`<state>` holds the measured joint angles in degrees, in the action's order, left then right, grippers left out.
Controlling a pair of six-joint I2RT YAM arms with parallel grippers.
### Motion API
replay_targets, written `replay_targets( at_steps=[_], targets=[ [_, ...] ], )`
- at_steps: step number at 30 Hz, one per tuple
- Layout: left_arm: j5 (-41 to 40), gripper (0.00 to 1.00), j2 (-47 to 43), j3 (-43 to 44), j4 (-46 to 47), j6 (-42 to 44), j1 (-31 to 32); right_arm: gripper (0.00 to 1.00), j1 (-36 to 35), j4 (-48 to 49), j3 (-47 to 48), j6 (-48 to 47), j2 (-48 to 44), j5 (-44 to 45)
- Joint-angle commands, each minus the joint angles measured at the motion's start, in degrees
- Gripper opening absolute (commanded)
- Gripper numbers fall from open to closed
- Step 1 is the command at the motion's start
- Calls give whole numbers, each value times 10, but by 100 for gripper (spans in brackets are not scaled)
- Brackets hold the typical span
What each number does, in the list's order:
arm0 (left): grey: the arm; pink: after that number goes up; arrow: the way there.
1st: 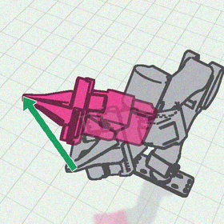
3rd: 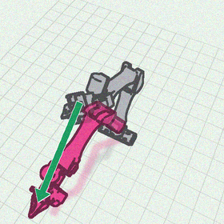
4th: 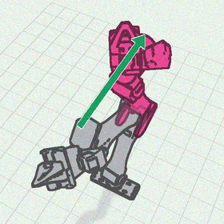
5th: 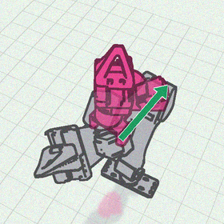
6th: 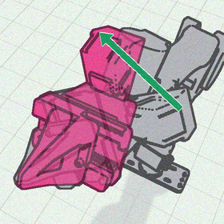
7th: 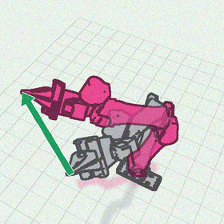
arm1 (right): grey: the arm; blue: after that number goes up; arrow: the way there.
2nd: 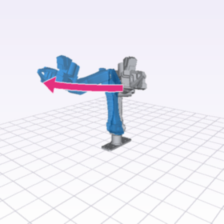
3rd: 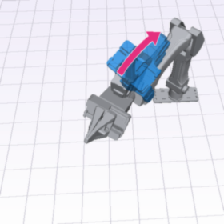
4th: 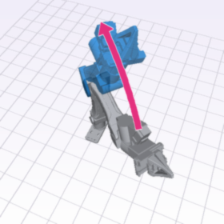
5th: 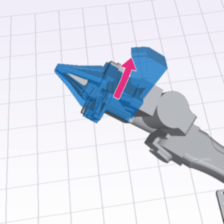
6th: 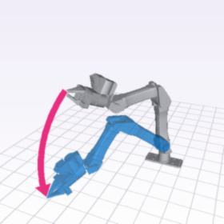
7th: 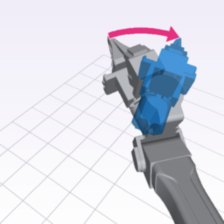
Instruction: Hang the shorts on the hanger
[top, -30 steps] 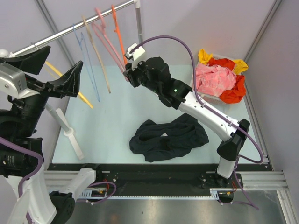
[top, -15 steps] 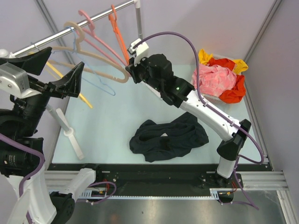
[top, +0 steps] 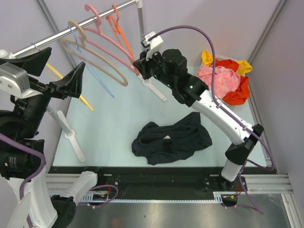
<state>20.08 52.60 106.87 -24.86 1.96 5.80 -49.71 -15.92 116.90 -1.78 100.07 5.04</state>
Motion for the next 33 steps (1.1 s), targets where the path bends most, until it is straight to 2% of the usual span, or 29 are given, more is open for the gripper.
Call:
replay_targets(
  at_steps=[1, 11, 17, 23, 28, 33],
  targets=[
    [-6, 99, 9, -10, 8, -4, -5, 0, 9, 54, -30, 10, -80, -32],
    [1, 99, 14, -25, 7, -12, -5, 0, 35, 41, -127, 7, -171, -83],
    [31, 100, 14, -43, 4, -16, -5, 0, 50, -5, -188, -12, -235, -126],
    [100, 99, 8, -74, 2, -27, -5, 0, 54, -65, -274, -46, -337, -126],
    [162, 100, -11, -123, 13, -21, -5, 0, 64, -158, -338, -58, -417, -108],
    [269, 99, -22, -211, 19, -24, -1, 0, 93, -239, -396, -60, -509, -164]
  ],
)
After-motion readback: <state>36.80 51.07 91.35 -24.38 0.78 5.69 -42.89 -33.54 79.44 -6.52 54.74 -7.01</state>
